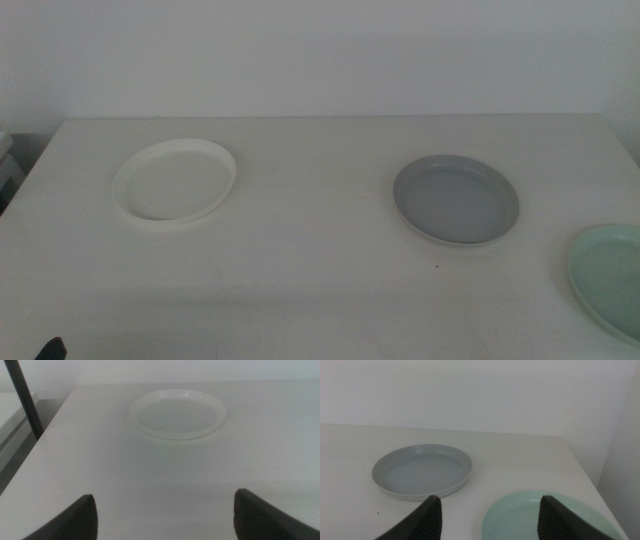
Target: Stack the three bowls on top of each other.
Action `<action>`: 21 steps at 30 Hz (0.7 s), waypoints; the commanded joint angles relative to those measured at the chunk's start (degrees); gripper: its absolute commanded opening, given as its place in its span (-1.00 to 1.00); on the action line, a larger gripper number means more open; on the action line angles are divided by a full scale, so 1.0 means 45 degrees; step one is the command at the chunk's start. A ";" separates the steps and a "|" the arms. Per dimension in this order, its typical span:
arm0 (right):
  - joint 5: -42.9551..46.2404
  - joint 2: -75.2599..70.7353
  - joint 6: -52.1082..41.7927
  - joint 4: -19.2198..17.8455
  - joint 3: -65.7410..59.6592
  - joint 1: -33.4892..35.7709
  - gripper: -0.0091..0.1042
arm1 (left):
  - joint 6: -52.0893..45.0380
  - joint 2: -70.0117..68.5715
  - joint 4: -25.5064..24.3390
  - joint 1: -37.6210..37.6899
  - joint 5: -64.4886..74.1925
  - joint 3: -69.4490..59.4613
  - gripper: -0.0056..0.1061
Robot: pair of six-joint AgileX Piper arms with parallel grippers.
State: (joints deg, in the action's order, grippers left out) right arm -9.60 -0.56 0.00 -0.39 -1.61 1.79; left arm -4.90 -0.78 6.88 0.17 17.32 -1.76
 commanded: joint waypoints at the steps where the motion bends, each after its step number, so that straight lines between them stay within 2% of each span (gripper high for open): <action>1: 0.1009 -0.0327 -0.0121 -0.0016 0.0126 -0.0075 0.03 | 0.0164 -0.0171 0.0104 0.0014 -0.1036 0.0062 0.98; 3: 0.0904 -0.0226 -0.0121 -0.0016 0.0283 -0.0075 0.03 | 0.0164 -0.0171 0.0104 0.0014 -0.1036 0.0062 0.98; 10: -0.1532 0.2009 -0.0121 -0.0292 0.3138 -0.0075 0.03 | 0.0164 -0.0171 0.0104 0.0014 -0.1036 0.0062 0.98; 15: -0.2147 0.4788 -0.0121 -0.0427 0.5512 -0.0075 0.03 | 0.0164 -0.0171 0.0104 0.0014 -0.1036 0.0062 0.98; 21: -0.3794 0.8431 0.0000 -0.0378 0.8549 -0.0075 0.03 | 0.0164 -0.0171 0.0104 0.0014 -0.1036 0.0062 0.98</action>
State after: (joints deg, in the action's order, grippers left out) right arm -28.45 33.20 0.00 -1.57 31.68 1.79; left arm -4.88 -0.78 6.88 0.17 17.32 -1.76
